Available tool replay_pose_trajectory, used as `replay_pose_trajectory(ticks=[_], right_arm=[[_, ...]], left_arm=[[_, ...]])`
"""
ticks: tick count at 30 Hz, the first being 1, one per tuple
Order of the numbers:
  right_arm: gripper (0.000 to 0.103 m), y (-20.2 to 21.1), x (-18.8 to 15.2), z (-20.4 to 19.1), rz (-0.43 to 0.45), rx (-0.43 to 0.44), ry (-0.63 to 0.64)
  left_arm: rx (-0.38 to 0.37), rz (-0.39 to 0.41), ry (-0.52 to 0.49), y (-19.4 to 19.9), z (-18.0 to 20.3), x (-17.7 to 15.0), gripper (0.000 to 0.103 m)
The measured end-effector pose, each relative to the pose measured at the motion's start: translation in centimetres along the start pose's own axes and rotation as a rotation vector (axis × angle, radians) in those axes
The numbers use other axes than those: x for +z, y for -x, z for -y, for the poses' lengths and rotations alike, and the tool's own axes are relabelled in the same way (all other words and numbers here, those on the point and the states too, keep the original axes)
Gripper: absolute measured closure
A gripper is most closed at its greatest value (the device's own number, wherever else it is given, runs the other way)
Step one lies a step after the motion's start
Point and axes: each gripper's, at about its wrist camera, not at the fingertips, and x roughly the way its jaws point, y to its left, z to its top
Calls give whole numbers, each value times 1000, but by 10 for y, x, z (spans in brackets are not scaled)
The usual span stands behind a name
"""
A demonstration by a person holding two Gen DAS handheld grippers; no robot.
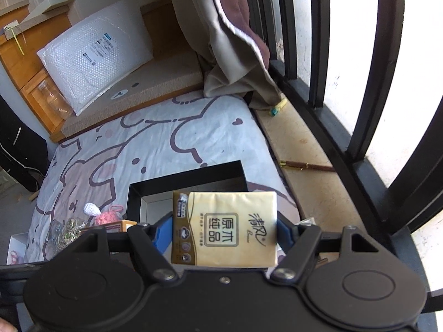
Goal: Organize objects
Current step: 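Carry card box with left tool while right tool carries tissue pack to black box, then lower card box into black box, open left tool while right releases tissue pack inside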
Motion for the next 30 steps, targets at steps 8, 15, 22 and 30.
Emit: replay_pose_trajectory(ticks=[8,15,22,30], right_arm=[[30,-32,-1,8,-76,55,-38],[30,-50,1,12,-123,94,-51],[30,-62,2,19,-155,106,-55],[30,-64,5,27,-155,121,-86]], left_arm=[[-17,-72,24,-30,-7,7,14],[-2,-106,62,-46,-17,12,14],[35,-96,13,-49,-9,14,14],[58,-78,-21,-45,-1,14,11]])
